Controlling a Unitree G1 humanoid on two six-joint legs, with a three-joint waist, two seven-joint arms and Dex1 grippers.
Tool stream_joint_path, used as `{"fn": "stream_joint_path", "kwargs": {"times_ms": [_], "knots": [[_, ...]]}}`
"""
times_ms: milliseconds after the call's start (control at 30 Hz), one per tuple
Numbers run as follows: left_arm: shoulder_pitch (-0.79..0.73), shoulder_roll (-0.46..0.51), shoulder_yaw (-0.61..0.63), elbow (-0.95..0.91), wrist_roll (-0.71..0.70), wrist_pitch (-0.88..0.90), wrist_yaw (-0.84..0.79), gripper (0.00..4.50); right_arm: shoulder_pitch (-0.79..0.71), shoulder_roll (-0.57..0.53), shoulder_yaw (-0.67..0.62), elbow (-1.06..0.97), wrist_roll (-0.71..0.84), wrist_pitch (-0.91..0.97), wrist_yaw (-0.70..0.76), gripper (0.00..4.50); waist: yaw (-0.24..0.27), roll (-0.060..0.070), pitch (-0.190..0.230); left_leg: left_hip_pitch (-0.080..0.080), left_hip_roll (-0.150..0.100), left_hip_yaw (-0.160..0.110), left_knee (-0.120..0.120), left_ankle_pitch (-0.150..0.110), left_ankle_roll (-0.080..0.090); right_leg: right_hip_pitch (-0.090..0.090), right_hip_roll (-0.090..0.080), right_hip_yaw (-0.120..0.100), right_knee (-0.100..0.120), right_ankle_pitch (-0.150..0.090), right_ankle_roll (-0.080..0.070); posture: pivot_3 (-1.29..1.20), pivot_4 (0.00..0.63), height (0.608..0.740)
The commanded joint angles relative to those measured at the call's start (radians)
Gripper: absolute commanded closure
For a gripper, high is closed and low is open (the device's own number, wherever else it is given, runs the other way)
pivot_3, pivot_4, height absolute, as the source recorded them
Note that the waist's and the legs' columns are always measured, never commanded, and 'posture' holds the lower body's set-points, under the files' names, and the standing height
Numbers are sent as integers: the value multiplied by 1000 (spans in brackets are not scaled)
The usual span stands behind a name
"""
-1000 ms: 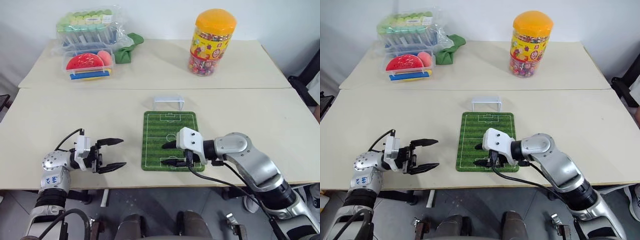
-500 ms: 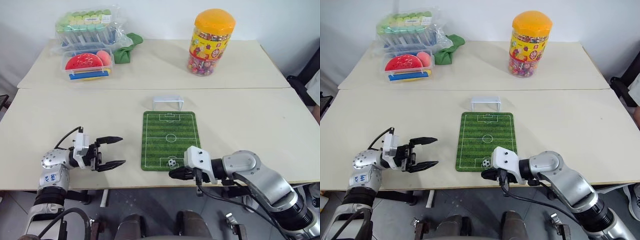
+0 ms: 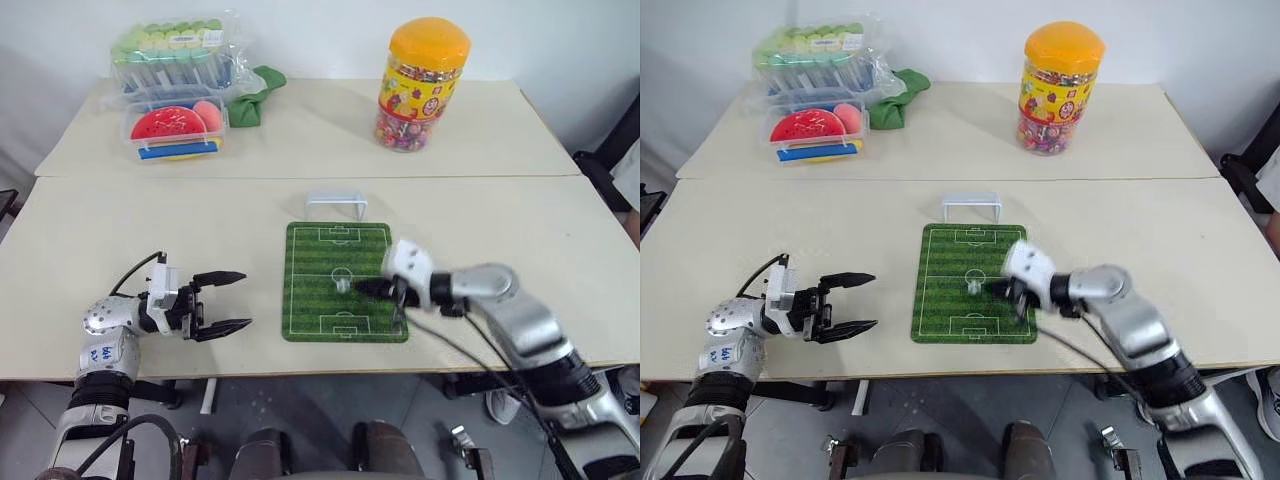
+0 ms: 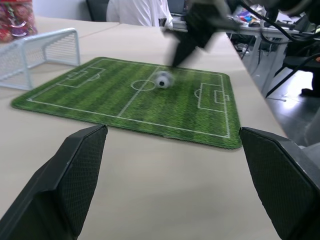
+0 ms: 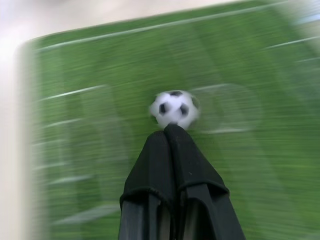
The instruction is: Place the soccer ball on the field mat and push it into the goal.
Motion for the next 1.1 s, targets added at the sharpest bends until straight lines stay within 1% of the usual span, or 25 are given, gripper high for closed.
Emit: {"fn": "stream_joint_path", "kwargs": {"times_ms": [33,167,267,367,433,467,533,600,767,800,867,900,933,967,1100], "knots": [[-30,2,21,13,-19,-17,-75,0,-61,-5,-96,25,5,-29,-50,4465,0,0,0,0,0,0,0,0,0,0,0,0,0,0,0,0,150,740],[-65,-19,44,24,-36,-11,-40,0,-120,-9,-176,1,50,23,-79,4465,0,0,0,-1,0,-1,-1,0,0,0,0,-1,0,0,0,0,150,740],[-95,-33,63,39,-40,-8,-20,0,-109,-39,-218,-38,81,59,-60,4465,1,0,0,-1,0,-1,-1,0,0,0,0,-2,0,0,0,0,150,740],[-123,-42,85,50,-43,2,-1,0,-68,-88,-261,-58,110,80,-32,4465,2,0,0,-2,-1,-2,0,0,0,0,0,-2,0,0,0,0,150,740],[-141,-39,98,58,-44,15,6,0,-8,-136,-299,-77,147,78,23,4465,4,0,0,-2,-1,-2,0,0,0,0,0,-2,-1,0,0,0,150,740],[-147,-29,104,59,-43,36,9,0,58,-172,-335,-105,183,42,97,4465,6,0,0,-2,-1,-2,0,0,0,0,0,-3,-1,0,0,0,150,740],[-157,-16,115,64,-37,52,12,0,176,-233,-401,-137,248,-13,233,4106,8,0,0,-2,-1,-3,-1,0,0,0,0,-4,-1,0,0,0,150,740],[-162,-12,121,63,-36,64,8,0,219,-262,-427,-126,266,-25,264,3577,11,-1,1,-3,-2,-3,-2,0,0,1,0,-4,-3,0,0,0,150,740],[-162,49,124,27,-18,151,17,0,372,-320,-577,-11,325,-60,375,1896,4,-3,2,0,-2,-2,0,0,0,3,0,-3,-5,1,1,0,150,740],[-161,56,122,21,-8,153,29,0,388,-322,-589,6,326,-73,383,1553,3,-3,2,0,-1,-2,0,0,0,4,0,-3,-5,1,1,0,150,740],[-170,67,137,0,-20,217,92,0,419,-328,-592,54,299,-112,386,889,3,-3,2,0,-1,-2,0,0,0,4,0,-3,-5,1,1,0,150,740],[-171,69,143,-11,-27,237,107,0,428,-328,-592,66,294,-120,385,447,3,-3,2,0,-1,-2,0,0,0,4,0,-3,-5,1,1,0,150,740],[-167,71,144,-25,-30,252,115,0,434,-328,-592,75,294,-126,384,143,4,-3,2,1,-1,-2,0,0,0,5,0,-3,-5,1,1,0,150,740],[-164,72,143,-34,-29,257,118,0,434,-328,-592,81,297,-129,385,25,3,-2,2,1,-1,-2,0,0,0,5,0,-3,-5,1,1,0,150,740],[-111,88,142,-116,-46,322,102,0,437,-322,-589,86,296,-131,363,25,2,-2,2,1,-1,-2,0,0,0,5,0,-3,-5,1,1,0,150,740]]}}
